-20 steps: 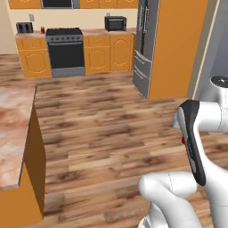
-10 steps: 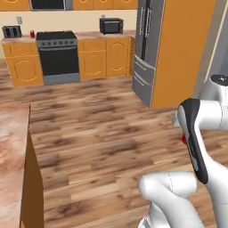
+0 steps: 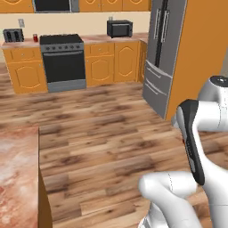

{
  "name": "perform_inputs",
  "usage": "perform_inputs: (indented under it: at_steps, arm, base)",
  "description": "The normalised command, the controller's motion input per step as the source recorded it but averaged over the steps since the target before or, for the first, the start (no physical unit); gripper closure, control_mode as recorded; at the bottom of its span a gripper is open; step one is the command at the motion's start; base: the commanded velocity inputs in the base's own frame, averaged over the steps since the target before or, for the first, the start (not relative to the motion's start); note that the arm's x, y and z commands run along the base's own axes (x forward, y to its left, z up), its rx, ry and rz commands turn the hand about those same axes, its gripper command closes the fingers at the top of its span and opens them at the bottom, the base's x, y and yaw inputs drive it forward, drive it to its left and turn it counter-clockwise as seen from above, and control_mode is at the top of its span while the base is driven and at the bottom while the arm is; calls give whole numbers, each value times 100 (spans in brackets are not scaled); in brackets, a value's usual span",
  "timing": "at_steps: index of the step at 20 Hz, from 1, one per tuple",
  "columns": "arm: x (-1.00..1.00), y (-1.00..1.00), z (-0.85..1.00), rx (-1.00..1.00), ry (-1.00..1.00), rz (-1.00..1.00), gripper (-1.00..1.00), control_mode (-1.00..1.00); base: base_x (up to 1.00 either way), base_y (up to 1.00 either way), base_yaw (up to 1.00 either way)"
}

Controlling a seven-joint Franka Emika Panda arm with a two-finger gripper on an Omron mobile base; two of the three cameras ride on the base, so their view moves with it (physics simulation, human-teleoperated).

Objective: Four empty soda cans are scattered around the kitchen. Gather all the cans and cluster them next to the stove for recycling.

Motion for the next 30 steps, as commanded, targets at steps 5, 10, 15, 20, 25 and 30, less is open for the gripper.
perform_inputs:
  at_steps: [5,10,15,20,25,30]
  arm:
    - [0,0,0,0,0,0,100,100]
    - [0,0,0,0,0,0,100,100]
    - [0,0,0,0,0,0,100,100]
    - [0,0,0,0,0,0,100,100]
    - [0,0,0,0,0,0,100,100]
    - [0,0,0,0,0,0,100,100]
  base:
    - [100,0,32]
    - [100,-22,22]
    - [100,-47,4]
    - [100,-15,0]
    - [100,0,0]
    - [100,2,0]
